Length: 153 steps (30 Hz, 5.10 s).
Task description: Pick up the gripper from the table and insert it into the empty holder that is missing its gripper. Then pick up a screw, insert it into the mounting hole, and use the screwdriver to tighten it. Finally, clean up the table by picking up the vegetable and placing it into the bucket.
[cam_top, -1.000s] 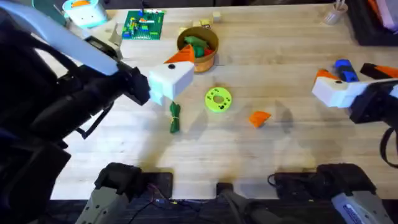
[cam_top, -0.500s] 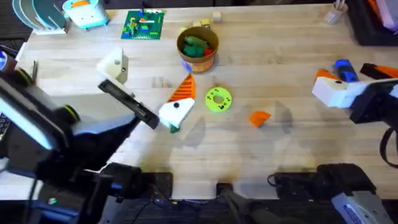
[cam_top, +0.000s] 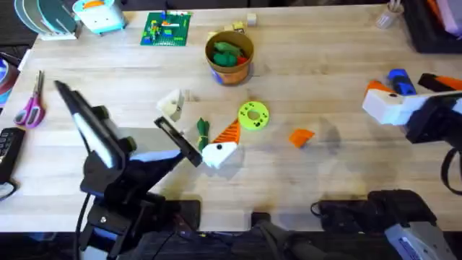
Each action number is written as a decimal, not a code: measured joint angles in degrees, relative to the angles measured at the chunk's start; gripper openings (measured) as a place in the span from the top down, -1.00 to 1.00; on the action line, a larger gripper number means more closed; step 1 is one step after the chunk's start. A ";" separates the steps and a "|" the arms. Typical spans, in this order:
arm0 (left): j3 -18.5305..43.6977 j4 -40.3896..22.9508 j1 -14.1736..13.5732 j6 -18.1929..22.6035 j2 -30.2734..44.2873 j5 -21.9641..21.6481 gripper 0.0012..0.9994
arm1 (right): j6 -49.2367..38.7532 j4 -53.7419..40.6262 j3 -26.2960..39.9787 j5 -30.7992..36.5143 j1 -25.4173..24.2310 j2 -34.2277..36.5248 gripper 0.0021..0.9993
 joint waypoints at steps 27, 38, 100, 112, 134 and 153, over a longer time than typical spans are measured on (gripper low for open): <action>0.00 -2.18 -1.72 -1.98 0.00 1.45 -0.99 | 0.00 -0.02 0.00 0.00 0.00 0.00 -0.83; 0.02 -3.14 -1.72 -2.22 0.02 16.53 -0.99 | 0.00 -0.02 0.00 0.00 0.00 0.00 -0.83; 0.02 -4.45 -1.72 -2.39 0.01 27.37 -0.99 | -3.04 -10.78 5.99 -4.30 27.91 44.00 0.86; 0.02 -4.45 -1.72 -2.39 0.01 27.37 -0.99 | 0.43 -7.51 15.76 -4.59 25.85 35.69 0.98; 0.02 -4.45 -1.72 -0.46 0.02 27.25 -0.99 | 28.19 14.23 4.55 -55.34 23.45 45.10 0.98; 0.02 -4.13 -1.70 -0.05 0.02 24.03 -0.99 | 34.12 26.86 4.55 -67.23 23.50 55.01 0.99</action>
